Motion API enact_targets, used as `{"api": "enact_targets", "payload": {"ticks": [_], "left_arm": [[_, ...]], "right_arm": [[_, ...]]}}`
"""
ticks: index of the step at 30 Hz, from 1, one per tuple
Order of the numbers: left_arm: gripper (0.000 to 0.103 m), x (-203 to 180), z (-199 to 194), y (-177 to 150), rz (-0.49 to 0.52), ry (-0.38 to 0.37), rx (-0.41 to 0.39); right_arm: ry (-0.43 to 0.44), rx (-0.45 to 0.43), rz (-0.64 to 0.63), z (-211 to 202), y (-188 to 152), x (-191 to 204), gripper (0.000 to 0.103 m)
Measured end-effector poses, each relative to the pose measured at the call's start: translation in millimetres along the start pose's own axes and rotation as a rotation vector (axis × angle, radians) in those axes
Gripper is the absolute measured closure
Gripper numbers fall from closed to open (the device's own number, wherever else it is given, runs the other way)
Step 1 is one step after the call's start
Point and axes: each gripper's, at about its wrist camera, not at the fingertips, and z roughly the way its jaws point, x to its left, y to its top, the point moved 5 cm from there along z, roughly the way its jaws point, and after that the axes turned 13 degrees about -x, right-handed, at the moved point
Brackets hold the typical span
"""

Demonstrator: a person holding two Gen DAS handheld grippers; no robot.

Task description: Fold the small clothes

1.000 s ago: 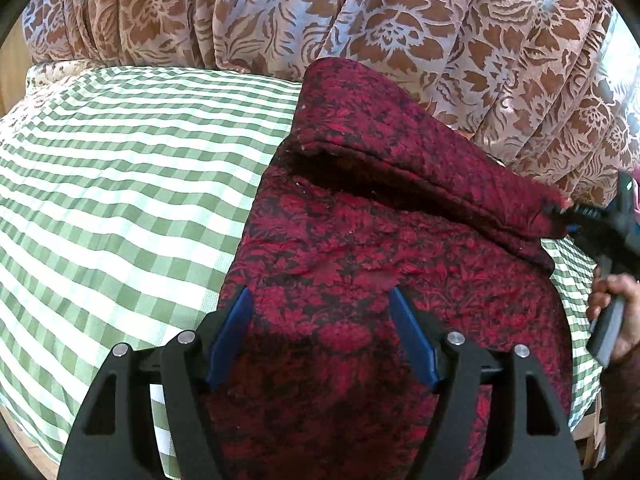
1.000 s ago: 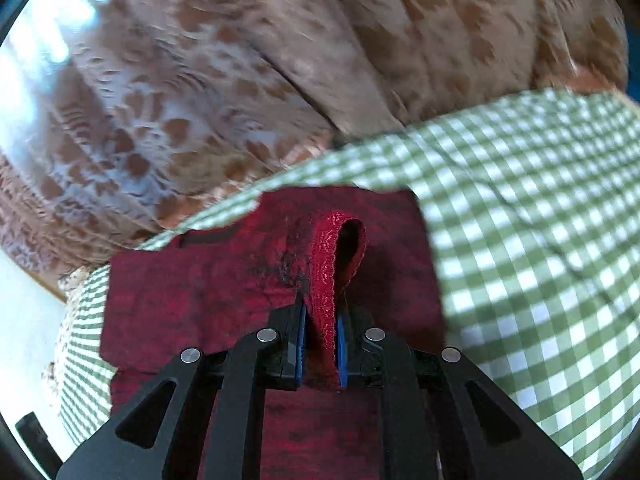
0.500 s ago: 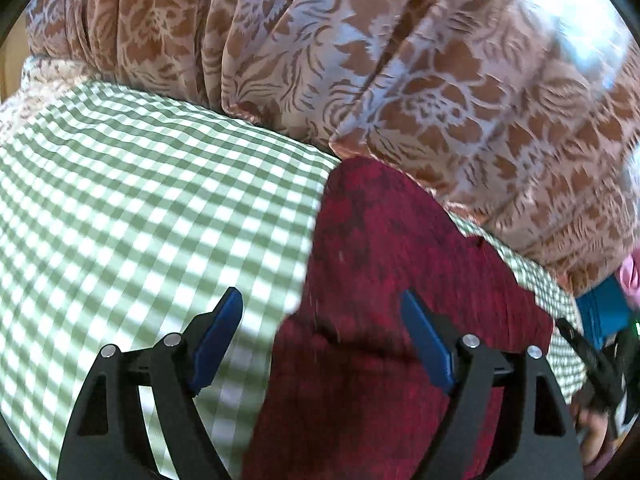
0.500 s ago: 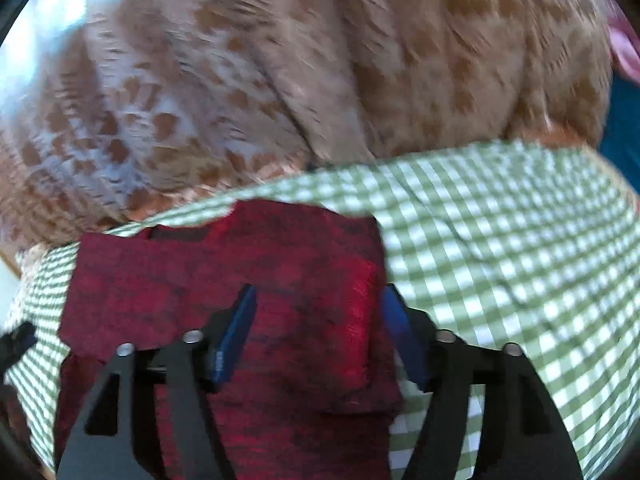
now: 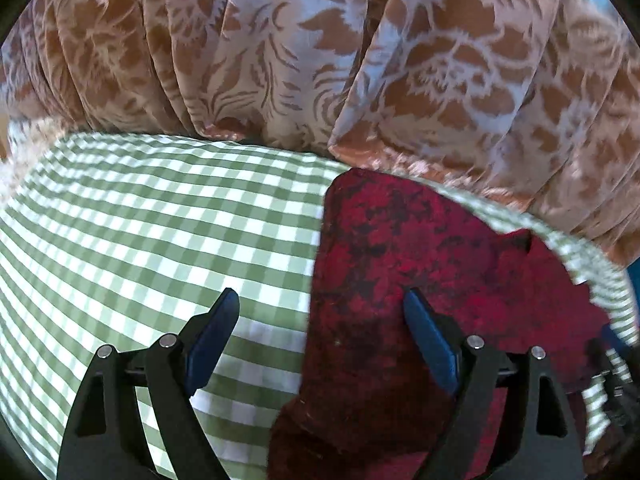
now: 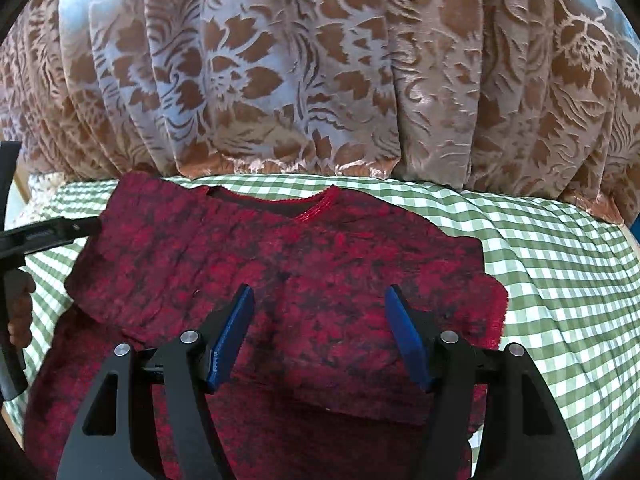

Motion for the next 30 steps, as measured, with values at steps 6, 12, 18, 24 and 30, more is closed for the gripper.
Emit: {"api": "enact_targets", "payload": {"ticks": [6, 12, 18, 24, 30], "left_arm": [[0.017, -2, 11, -6, 0.078, 0.064, -0.008], [0.014, 2, 14, -8, 0.072, 0.073, -0.013], [0.013, 3, 14, -8, 0.064, 0.068, -0.018], [0.011, 4, 15, -9, 0.062, 0.07, -0.017], [0.008, 7, 21, -12, 0.048, 0.069, -0.008]], "right_arm": [[-0.015, 0.004, -0.034, 8, -5, 7, 0.036], [-0.017, 0.008, -0.071, 13, -11, 15, 0.036], [-0.016, 0.007, -0.091, 16, -14, 21, 0.036], [-0.021, 0.003, -0.106, 18, -15, 24, 0.036], [-0.022, 0.009, -0.12, 23, -17, 27, 0.036]]}}
